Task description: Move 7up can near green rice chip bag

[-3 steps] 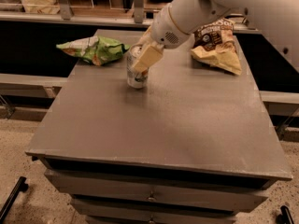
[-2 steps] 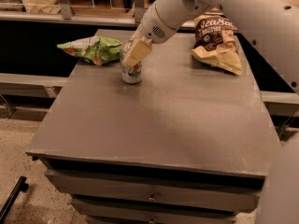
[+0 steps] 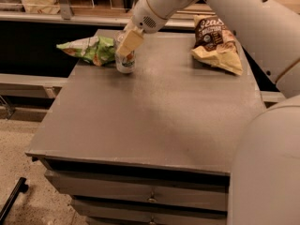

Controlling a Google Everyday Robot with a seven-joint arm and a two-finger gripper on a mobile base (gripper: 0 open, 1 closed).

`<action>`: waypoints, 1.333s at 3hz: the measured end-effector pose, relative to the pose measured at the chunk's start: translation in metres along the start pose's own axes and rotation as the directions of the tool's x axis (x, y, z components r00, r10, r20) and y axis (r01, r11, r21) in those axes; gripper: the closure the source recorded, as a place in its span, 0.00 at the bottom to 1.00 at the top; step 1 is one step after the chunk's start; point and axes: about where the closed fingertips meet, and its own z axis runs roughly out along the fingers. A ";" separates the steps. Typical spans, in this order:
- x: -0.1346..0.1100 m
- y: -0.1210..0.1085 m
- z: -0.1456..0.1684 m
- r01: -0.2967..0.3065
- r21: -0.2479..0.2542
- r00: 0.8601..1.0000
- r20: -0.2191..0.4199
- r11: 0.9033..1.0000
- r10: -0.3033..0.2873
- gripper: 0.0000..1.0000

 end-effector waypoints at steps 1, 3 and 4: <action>-0.001 0.000 0.002 0.002 -0.002 1.000 0.001 1.000 -0.002 0.62; -0.002 0.002 0.008 0.003 -0.012 1.000 0.000 1.000 -0.003 0.07; -0.002 0.003 0.009 0.004 -0.015 1.000 -0.001 1.000 -0.004 0.00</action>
Offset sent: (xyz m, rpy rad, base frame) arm 0.0008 0.0020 -0.0001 0.0006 -0.0004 0.0021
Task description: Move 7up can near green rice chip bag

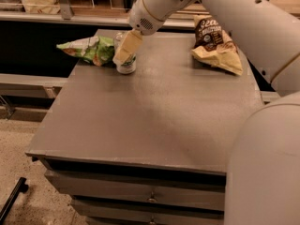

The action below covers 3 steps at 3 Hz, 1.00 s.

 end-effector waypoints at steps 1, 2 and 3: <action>0.000 0.000 0.000 0.000 0.000 1.000 0.000 1.000 0.000 0.00; 0.001 0.000 -0.002 -0.001 0.004 1.000 0.006 1.000 0.001 0.00; 0.015 0.001 -0.046 0.003 0.058 0.993 0.122 0.998 -0.011 0.00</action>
Offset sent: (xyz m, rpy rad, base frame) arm -0.0186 -0.1036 0.0491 0.2409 -0.1327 -0.0659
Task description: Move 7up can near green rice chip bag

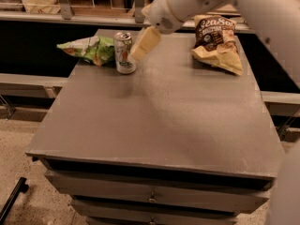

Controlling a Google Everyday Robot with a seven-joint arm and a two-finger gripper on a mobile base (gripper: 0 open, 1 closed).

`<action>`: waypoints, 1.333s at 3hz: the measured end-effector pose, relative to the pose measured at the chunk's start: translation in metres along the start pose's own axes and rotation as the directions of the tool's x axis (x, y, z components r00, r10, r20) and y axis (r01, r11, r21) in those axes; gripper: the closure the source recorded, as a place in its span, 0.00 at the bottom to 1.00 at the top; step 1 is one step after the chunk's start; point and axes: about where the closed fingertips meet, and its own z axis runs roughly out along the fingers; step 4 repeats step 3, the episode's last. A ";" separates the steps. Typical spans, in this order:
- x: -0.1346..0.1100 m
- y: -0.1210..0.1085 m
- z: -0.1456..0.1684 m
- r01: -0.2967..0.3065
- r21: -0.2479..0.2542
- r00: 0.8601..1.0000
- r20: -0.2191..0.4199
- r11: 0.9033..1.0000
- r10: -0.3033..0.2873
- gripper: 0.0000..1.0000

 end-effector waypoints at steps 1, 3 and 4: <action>0.023 -0.011 -0.052 0.000 0.044 0.996 0.089 0.999 -0.004 0.00; 0.036 -0.021 -0.092 -0.003 0.106 0.994 0.105 0.994 -0.008 0.00; 0.036 -0.021 -0.092 -0.003 0.106 0.994 0.105 0.994 -0.008 0.00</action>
Offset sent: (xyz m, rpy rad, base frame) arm -0.0088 -0.1380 0.0599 0.1181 -0.1483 -0.1030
